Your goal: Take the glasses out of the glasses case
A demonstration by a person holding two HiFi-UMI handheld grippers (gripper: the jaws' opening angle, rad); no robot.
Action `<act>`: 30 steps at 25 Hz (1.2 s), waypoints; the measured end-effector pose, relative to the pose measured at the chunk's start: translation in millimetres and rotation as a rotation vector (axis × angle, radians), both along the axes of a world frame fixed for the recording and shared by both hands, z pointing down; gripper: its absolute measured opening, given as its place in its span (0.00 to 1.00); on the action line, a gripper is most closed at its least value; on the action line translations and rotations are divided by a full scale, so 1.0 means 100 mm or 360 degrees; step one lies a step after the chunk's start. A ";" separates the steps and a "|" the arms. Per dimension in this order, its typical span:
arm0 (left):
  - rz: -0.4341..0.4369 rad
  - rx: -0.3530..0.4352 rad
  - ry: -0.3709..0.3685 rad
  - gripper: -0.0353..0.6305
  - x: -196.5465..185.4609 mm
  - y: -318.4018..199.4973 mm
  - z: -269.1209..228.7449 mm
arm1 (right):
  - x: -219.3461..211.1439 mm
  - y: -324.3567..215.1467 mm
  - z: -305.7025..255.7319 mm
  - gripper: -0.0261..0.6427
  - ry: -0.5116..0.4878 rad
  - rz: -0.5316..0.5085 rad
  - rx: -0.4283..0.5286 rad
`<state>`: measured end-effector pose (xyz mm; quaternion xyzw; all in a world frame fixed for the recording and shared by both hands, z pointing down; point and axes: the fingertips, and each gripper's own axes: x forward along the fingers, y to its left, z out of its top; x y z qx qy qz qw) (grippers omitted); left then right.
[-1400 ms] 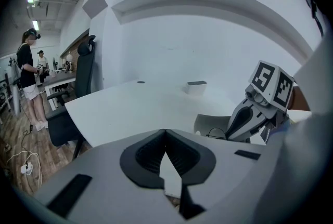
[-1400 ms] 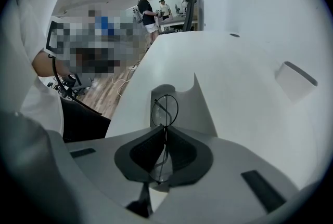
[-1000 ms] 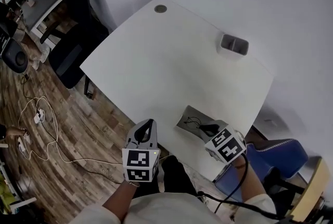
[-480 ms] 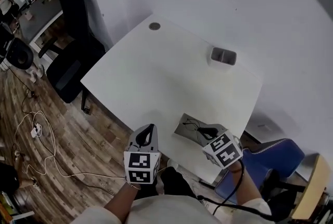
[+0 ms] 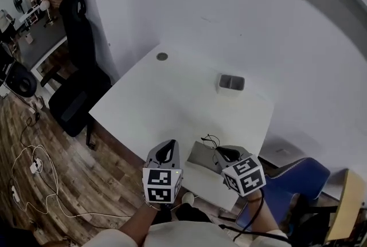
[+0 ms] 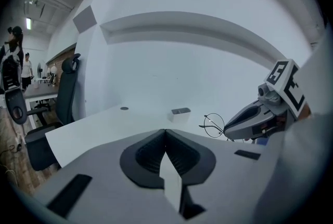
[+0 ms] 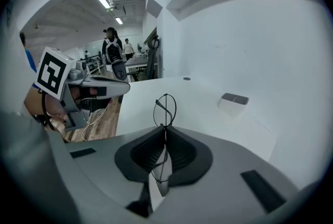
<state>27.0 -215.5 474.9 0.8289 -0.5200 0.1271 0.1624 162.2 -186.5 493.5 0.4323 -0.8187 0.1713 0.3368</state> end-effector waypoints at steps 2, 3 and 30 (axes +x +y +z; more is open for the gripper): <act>0.0022 0.0036 0.0019 0.08 0.06 -0.08 -0.11 | 0.01 -0.04 -0.16 0.10 -0.0050 0.0067 0.0067; 0.0033 0.0051 0.0027 0.08 0.09 -0.12 -0.16 | 0.03 -0.07 -0.23 0.10 -0.0077 0.0105 0.0101; 0.0310 0.0340 0.0097 0.08 0.64 -0.65 -1.04 | 1.07 -0.08 -1.52 0.10 -0.0308 0.1110 0.0943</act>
